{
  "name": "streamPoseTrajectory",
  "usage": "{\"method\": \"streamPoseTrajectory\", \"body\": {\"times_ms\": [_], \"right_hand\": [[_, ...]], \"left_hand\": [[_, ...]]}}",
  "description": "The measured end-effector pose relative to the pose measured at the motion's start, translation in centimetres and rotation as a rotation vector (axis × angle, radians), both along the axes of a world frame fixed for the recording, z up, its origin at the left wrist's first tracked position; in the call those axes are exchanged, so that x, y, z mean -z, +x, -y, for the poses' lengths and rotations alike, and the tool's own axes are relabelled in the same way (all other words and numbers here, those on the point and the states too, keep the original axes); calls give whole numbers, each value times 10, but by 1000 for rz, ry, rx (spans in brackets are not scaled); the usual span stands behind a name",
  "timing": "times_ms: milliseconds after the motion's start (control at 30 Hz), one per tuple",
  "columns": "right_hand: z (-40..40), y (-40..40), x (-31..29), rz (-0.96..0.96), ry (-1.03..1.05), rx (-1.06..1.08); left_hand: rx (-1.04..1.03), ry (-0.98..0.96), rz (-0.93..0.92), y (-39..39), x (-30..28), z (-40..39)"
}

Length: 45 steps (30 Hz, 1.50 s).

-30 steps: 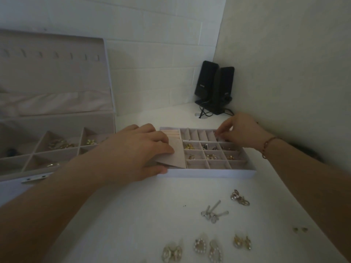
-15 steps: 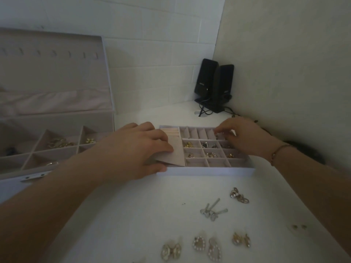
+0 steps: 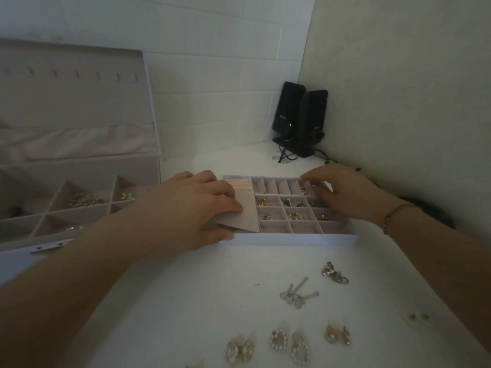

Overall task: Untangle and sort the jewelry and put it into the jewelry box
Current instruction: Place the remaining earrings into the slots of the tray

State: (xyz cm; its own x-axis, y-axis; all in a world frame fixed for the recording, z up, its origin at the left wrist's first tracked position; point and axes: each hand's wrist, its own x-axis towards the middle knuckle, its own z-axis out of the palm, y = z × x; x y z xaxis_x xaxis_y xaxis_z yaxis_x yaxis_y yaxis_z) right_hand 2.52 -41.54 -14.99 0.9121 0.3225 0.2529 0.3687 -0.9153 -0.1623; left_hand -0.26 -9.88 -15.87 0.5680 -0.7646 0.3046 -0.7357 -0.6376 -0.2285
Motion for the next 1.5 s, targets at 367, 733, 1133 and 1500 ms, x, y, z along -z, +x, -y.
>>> {"method": "streamPoseTrajectory", "body": {"times_ms": [367,733,1133,1500], "right_hand": [[0,-9,-3,-56,-20,-66],[-7,27,4,14,41,112],[1,40,11,-14,-43,116],[-8,-86,-39,-403,-127,-150]], "left_hand": [[-8,3,-3,0,0,1],[-2,2,-8,0,1,0],[1,0,1,1,1,0],[8,-12,-9,0,0,0]]}}
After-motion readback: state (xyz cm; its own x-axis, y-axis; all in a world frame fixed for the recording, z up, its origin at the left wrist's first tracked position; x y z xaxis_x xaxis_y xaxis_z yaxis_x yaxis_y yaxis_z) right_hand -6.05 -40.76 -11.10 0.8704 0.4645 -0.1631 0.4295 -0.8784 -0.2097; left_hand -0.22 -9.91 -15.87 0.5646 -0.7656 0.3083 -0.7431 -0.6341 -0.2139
